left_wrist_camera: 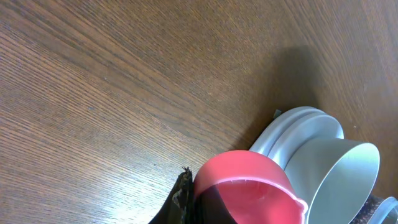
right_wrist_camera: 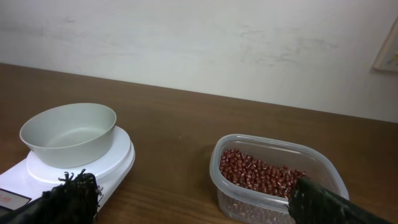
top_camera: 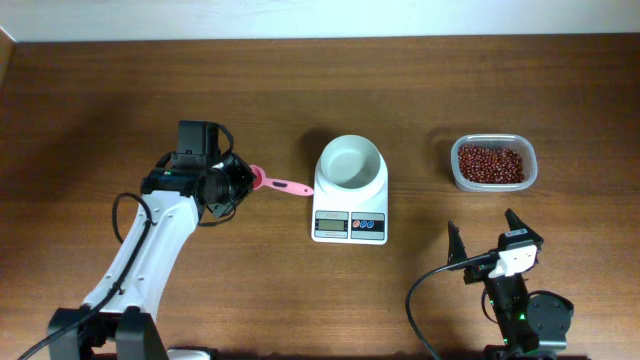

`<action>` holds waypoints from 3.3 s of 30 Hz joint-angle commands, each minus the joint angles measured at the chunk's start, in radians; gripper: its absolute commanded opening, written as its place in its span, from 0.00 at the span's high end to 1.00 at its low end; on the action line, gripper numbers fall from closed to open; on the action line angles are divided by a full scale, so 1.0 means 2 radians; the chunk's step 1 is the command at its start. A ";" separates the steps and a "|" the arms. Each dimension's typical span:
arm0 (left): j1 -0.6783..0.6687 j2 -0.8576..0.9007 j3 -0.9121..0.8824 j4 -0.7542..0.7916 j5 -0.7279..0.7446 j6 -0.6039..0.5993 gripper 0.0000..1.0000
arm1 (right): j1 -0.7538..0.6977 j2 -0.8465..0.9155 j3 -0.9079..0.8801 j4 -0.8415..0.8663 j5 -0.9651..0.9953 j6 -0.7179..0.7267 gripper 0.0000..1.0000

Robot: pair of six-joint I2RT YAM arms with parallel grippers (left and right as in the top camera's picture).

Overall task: Scoop and weigh 50g on scale
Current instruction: 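Lift the pink scoop with the left gripper toward the scale, then move the right gripper to the scoop handle held by the left gripper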

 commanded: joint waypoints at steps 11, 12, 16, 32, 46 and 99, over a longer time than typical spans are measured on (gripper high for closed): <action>-0.002 -0.009 0.010 -0.005 -0.004 -0.040 1.00 | -0.002 -0.004 -0.002 0.003 -0.107 0.517 0.01; -0.002 -0.009 0.010 -0.005 -0.004 -0.040 1.00 | -0.002 -0.004 -0.002 0.003 -0.128 0.538 0.01; -0.002 -0.009 0.010 -0.005 -0.004 -0.040 1.00 | -0.002 -0.004 -0.002 0.003 -0.158 0.554 0.01; -0.002 -0.009 0.010 -0.007 -0.003 -0.048 1.00 | -0.002 0.209 0.085 -0.009 -0.211 0.514 0.01; -0.002 -0.009 0.010 -0.045 0.059 -0.097 1.00 | -0.002 0.223 0.085 0.021 -0.274 0.556 0.01; -0.220 -0.009 0.010 -0.071 0.004 -0.045 1.00 | 0.314 0.603 0.085 0.440 -0.153 0.567 0.32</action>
